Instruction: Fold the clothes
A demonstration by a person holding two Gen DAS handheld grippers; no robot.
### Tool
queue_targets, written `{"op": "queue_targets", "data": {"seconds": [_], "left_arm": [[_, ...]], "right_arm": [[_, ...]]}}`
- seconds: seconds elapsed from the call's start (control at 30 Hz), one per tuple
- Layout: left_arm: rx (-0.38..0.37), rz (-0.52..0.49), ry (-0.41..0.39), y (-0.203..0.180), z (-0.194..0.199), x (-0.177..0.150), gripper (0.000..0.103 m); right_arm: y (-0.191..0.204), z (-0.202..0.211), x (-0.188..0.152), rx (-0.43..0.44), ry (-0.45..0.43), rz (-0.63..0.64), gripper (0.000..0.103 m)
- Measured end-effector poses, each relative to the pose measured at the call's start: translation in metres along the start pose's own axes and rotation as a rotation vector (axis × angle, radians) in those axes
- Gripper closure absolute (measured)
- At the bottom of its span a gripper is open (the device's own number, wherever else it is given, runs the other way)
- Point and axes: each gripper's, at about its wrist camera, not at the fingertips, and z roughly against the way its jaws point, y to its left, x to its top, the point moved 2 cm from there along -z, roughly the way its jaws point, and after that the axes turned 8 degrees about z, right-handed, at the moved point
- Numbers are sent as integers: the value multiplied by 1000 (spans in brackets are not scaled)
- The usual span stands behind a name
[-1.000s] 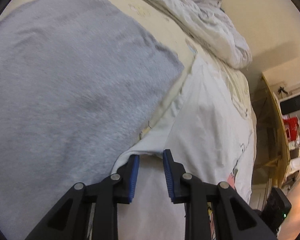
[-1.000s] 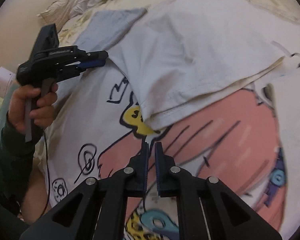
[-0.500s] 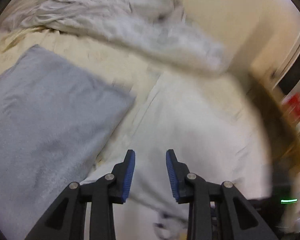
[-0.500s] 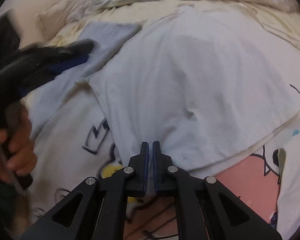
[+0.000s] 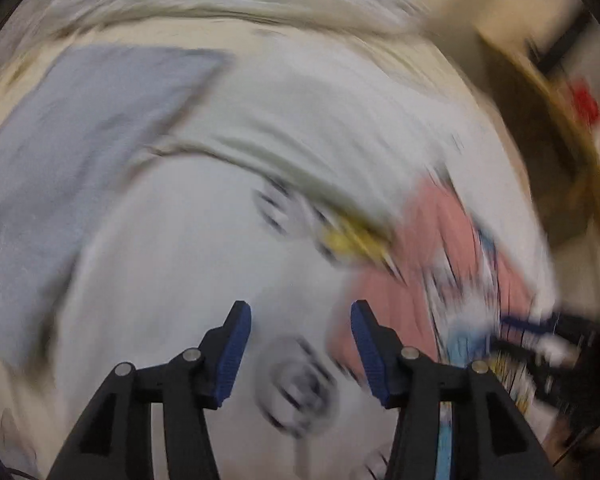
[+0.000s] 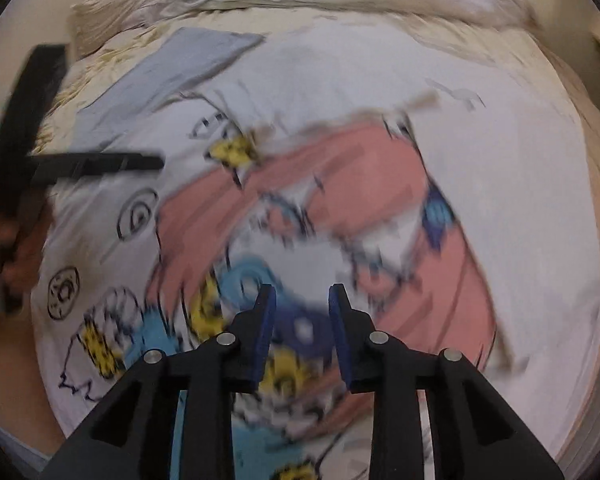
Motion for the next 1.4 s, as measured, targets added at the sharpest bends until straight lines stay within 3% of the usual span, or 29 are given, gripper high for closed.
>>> {"op": "queue_targets", "data": {"seconds": [0.07,0.1,0.13,0.2,0.37,0.63,0.83,0.93,1.0,1.1,1.17,1.27,1.4], "left_arm": [[67,-106,12,-28,-5,-22,50],[77,-121,32,-33,-9,-32,49],[89,-134,50,-37,-13,-41,47],[123,-140,54,-34,-12,-59,40],[155,-142,65,-15,4,-91,38],[188,-171,79,28,50,-159,37],[154,-76,119,66,79,-179,37],[167,-44,106,73,99,-183,37],[124,8,69,85,124,-187,37],[45,97,-9,113,166,-211,37],[-10,107,-78,120,181,-207,37],[-62,60,-63,133,189,-208,37],[-25,94,32,152,167,-201,37]], "right_arm": [[3,-9,-8,-51,15,-26,66],[3,-10,-14,-57,11,-37,56],[4,-11,-21,-61,6,-48,35],[10,-11,-29,-48,9,-49,11],[34,-16,-44,-118,62,23,9],[34,21,-117,-72,138,-63,8],[27,50,-178,-51,230,-156,8],[28,60,-187,-66,244,-129,8],[27,73,-186,-65,186,-125,8],[15,108,-183,8,-31,-187,8],[6,122,-181,56,-151,-268,8],[0,126,-186,32,-175,-316,8],[2,115,-185,43,-157,-325,8]]}}
